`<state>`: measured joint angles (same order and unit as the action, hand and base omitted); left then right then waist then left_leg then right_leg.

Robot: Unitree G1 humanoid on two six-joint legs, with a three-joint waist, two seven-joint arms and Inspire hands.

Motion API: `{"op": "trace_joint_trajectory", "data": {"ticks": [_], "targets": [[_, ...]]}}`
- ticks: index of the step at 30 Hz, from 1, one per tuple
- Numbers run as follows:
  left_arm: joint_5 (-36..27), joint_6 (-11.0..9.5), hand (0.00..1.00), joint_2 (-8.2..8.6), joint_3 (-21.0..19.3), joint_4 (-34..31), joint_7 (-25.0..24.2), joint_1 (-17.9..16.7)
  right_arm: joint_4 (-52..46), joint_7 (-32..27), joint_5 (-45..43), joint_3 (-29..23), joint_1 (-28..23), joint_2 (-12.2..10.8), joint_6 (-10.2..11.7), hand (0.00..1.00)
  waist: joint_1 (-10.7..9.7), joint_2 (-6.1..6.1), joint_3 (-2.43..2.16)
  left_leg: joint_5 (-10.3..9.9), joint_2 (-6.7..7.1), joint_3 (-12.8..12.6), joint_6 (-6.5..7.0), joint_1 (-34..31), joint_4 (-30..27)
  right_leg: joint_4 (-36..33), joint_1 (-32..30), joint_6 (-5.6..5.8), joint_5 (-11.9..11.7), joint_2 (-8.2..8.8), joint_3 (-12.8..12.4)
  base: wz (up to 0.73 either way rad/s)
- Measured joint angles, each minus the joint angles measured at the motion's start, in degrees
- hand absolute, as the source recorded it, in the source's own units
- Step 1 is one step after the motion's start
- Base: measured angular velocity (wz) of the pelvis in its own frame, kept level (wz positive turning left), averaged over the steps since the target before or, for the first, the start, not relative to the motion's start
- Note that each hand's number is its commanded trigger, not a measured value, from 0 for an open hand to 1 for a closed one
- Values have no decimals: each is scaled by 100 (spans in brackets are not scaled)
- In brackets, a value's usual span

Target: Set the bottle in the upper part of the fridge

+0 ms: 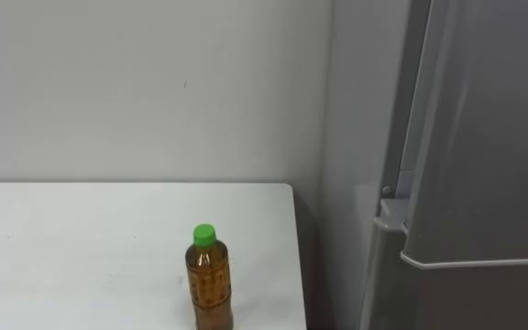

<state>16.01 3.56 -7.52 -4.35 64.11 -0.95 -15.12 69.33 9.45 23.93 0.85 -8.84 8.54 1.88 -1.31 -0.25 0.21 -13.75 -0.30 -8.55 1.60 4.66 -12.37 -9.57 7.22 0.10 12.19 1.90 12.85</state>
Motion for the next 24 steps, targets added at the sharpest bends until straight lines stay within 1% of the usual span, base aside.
{"op": "trace_joint_trajectory", "data": {"ticks": [2,5,11,14,17,19,24], "targets": [[26,1,0,1,-10,2,32,-2,-5,0,-2,-1,-7,0,3,0,8,1,0,0,3,-14,0,0,0,-1,3,0,0,1,1,0],[233,6,0,5,-23,6,32,-2,-3,4,-47,-12,-6,0,0,0,10,3,0,0,6,-21,0,-1,-7,-2,16,1,1,4,2,0],[229,41,0,6,-22,24,31,-5,-9,5,-175,-49,6,-1,-14,0,9,9,0,0,6,-16,0,1,-17,-5,13,4,3,5,5,0],[228,112,0,6,-34,24,31,0,0,10,-163,-51,11,-1,-34,0,10,16,-1,0,6,-10,0,1,-30,-6,15,4,3,5,5,0],[187,114,0,7,-40,28,31,-2,50,58,-162,-91,39,-2,-69,0,7,20,-3,0,7,-3,0,6,-38,-5,25,4,2,11,23,0],[19,112,0,7,-42,33,31,-7,74,74,-151,-99,46,-2,-69,0,7,29,-4,0,12,24,0,10,-36,0,36,4,3,12,30,2],[-632,103,0,8,-73,37,72,-18,149,115,-123,-104,63,-15,-67,0,12,58,-4,0,15,82,0,38,-36,91,101,6,2,14,62,5]]}}
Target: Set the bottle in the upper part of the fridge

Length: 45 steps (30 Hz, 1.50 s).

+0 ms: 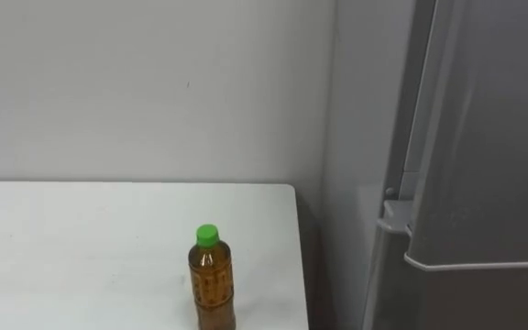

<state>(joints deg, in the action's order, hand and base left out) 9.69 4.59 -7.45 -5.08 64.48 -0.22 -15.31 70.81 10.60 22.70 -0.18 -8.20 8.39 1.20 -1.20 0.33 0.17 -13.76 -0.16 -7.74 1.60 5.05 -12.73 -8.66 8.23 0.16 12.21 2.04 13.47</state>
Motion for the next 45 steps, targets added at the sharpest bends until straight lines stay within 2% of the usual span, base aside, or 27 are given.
{"op": "trace_joint_trajectory", "data": {"ticks": [2,7,11,14,17,19,21,25,27,30,36,42,45], "targets": [[-277,-6,0,1,-115,-21,100,16,42,0,-2,-19,27,1,-3,0,-7,-3,0,0,-2,1,0,40,1,-3,20,-1,0,5,5,0],[-905,-147,0,-12,-734,-204,546,121,48,15,-28,-122,28,27,2,0,10,-36,8,-3,-4,-6,-5,45,-3,-5,76,-1,0,6,65,5],[-1544,-501,0,-20,-1114,-555,945,251,45,61,-72,-367,-3,48,6,0,41,-118,5,-10,-1,9,-4,53,18,-9,64,-1,2,-7,59,-1],[-2093,-603,0,-15,-1375,-935,1186,260,26,63,-81,-586,-101,67,16,0,57,-186,-22,-9,8,5,-2,104,91,-10,75,1,0,-6,55,-4],[-2553,-707,0,-23,-1448,-1359,1375,275,23,43,-103,-685,-139,99,29,0,97,-258,-21,-9,12,1,-2,143,108,-8,79,2,0,-6,56,-3],[-2673,-726,0,-24,-1450,-1707,1481,278,3,16,-244,-750,-144,103,58,0,102,-275,-18,-9,12,15,-2,143,108,-14,83,2,0,-5,61,3],[-2713,-861,0,-31,-1451,-2101,1669,330,-183,-22,-415,-795,-208,119,78,0,123,-278,-8,-9,10,15,-3,136,110,-24,80,2,1,-5,79,0],[-2790,-990,0,-48,-1525,-2697,2049,502,-198,-104,-555,-837,-191,123,83,0,161,-296,-16,-9,6,11,-3,143,113,-81,72,3,3,-6,61,0],[-2830,-1047,0,-49,-1536,-3375,2285,504,-199,-118,-557,-838,-191,123,86,0,187,-281,-21,-9,6,3,-2,165,116,-112,46,7,6,-3,49,-4],[-2830,-1207,0,-88,-1543,-3991,2512,558,-199,-115,-510,-834,-221,119,86,0,199,-286,-29,-8,7,3,-1,167,107,-119,72,6,5,-2,9,0],[-2818,-1216,0,-98,-1561,-5418,2798,558,-205,-114,-500,-850,-265,83,81,0,160,-255,-23,-9,3,4,-1,152,107,-109,68,4,4,-12,-14,0],[-2807,-1219,0,-258,-1628,-6809,2742,570,-227,-108,-543,-848,-256,64,73,0,149,-253,-22,-9,7,0,-1,139,110,-95,49,5,5,-14,-31,-1],[-2806,-1216,0,-258,-1629,-7296,2655,578,-225,-108,-518,-844,-243,55,76,0,130,-262,-14,-9,5,7,-1,158,104,-91,64,5,4,-19,-31,0]]}}
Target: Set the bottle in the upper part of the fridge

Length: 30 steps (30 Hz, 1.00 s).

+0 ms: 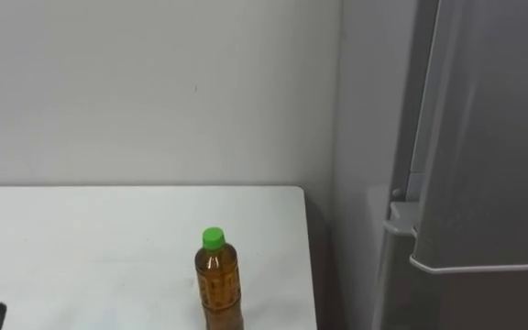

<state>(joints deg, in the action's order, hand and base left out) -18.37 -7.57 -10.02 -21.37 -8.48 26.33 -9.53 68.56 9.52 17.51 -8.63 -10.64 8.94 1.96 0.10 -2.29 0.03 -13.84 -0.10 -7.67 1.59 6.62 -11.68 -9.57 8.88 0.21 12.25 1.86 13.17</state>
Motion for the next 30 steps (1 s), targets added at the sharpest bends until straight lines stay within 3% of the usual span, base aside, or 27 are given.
{"op": "trace_joint_trajectory", "data": {"ticks": [6,11,18,30], "targets": [[10,2,0,0,5,-702,-190,250,21,-1,-24,-5,43,-7,5,0,-52,-61,44,0,-1,1,0,-6,-9,-12,-9,-1,-4,2,-1,0],[59,4,0,0,261,-1094,-471,425,4,-18,-18,53,112,-9,2,0,-185,-66,41,0,0,17,0,-18,21,-11,7,-1,-4,3,48,1],[37,71,0,1,829,-1323,-1316,813,18,4,14,121,193,-19,4,0,-306,-45,39,0,0,-11,0,-16,-6,-21,12,-1,-4,4,-25,-3],[-153,356,0,-1,1152,-1792,-2591,1135,94,70,3,114,295,-40,-5,0,-595,-61,23,0,-4,19,1,-121,-132,-10,-4,-1,-4,8,7,1]]}}
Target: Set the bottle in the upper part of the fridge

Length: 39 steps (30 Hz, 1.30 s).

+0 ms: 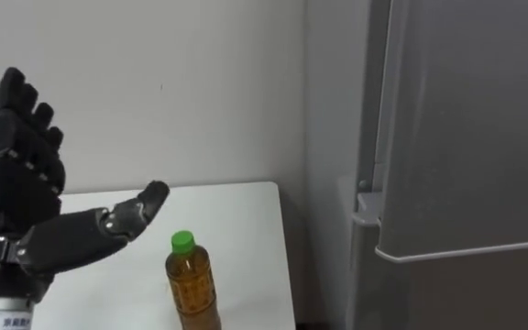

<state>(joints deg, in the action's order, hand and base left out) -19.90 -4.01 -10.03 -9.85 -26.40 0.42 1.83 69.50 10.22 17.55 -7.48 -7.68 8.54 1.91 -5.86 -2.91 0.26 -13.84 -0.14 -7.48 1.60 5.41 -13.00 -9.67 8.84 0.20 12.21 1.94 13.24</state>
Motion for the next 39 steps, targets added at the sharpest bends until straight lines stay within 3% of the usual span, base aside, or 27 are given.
{"op": "trace_joint_trajectory", "data": {"ticks": [5,10,16,20,25,29,37,39], "targets": [[-201,135,0,-2,144,-13,-126,70,22,10,11,2,19,0,-13,0,-61,-23,-15,0,-1,-1,0,21,-37,-8,13,-4,-2,0,-15,0],[-203,276,0,0,410,-107,-362,392,76,9,10,4,89,0,-56,0,-61,-13,-7,-1,0,-1,1,12,-30,7,-17,-6,-4,-12,-85,-1],[-631,389,0,8,594,-332,-615,592,118,-6,20,9,103,36,-70,0,-84,-101,-62,1,-1,-23,4,-12,-41,1,-83,-6,-12,-8,-106,-1],[-987,405,0,7,789,-454,-713,593,192,-5,40,96,183,49,-70,0,-119,-98,-55,2,0,-23,2,7,-9,15,-78,-6,-12,-8,-100,0],[-988,421,0,4,943,-623,-804,594,190,-4,13,191,237,34,-70,0,-181,-77,-31,2,9,-40,2,-22,26,96,-93,-4,-14,-10,-121,0],[-989,427,0,6,1284,-604,-882,597,364,-17,14,298,386,35,-55,0,-228,-17,20,2,8,-43,2,-23,28,98,-93,-4,-14,-11,-131,0],[-997,728,0,-46,1937,-470,-1308,597,400,-97,118,637,510,72,-66,0,-372,-12,39,2,8,-45,2,-83,34,88,-93,-3,-14,-9,-95,2],[-998,815,0,-76,2085,-409,-1602,597,379,-95,127,639,505,73,-74,0,-383,-13,38,2,7,-27,2,-97,28,89,-97,-3,-14,-8,-63,6]]}}
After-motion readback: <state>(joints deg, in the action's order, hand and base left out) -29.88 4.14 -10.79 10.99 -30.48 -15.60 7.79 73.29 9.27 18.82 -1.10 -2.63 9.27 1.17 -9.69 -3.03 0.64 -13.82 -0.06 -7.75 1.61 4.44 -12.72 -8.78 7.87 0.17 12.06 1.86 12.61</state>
